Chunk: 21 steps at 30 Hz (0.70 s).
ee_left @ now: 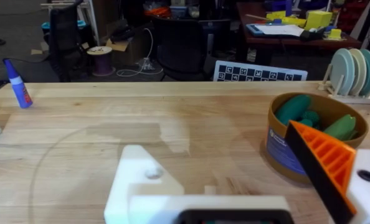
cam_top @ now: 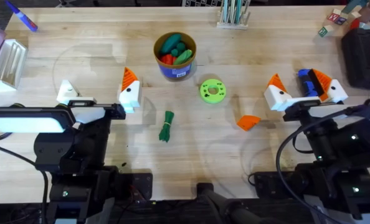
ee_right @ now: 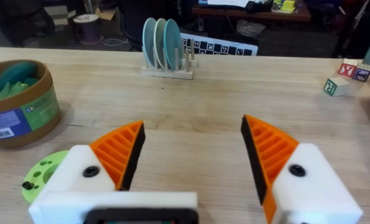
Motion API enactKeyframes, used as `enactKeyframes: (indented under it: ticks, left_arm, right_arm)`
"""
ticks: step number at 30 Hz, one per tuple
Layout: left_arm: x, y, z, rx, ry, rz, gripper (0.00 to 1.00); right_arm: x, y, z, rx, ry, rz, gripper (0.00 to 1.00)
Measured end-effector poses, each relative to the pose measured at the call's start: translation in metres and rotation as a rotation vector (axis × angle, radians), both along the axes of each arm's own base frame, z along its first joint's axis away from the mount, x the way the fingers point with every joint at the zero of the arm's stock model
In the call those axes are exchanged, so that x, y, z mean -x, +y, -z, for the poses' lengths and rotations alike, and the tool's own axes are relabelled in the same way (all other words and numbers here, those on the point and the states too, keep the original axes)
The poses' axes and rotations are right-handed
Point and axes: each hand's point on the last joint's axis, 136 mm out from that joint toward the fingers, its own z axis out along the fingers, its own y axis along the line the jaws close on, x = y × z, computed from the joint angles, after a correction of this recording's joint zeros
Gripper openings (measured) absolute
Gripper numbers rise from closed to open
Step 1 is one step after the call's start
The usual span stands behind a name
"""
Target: Pick up the gripper from the table and insert it into the empty holder that is missing its gripper. Then pick up a screw, insert it into the mounting hole, and use the screwdriver to tighten it. Finally, clean up the table by picking up the vegetable and placing it into the bucket.
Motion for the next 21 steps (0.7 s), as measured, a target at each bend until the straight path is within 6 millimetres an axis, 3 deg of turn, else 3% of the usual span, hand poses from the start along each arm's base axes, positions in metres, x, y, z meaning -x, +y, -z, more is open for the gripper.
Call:
enactKeyframes:
  ticks: [13,17,21]
  left_arm:
    - [0.0,0.0,0.0,0.0,0.001,0.001,0.985]
    - [0.003,-0.01,0.002,0.002,0.042,0.059,0.985]
    - [0.016,-0.022,-0.031,0.007,0.097,0.127,0.985]
  right_arm:
    - [0.0,0.0,0.002,0.0,0.01,0.0,0.935]
    - [0.01,0.0,0.009,-0.012,0.123,-0.001,0.936]
    - [0.029,0.001,0.015,-0.026,0.314,-0.003,0.936]
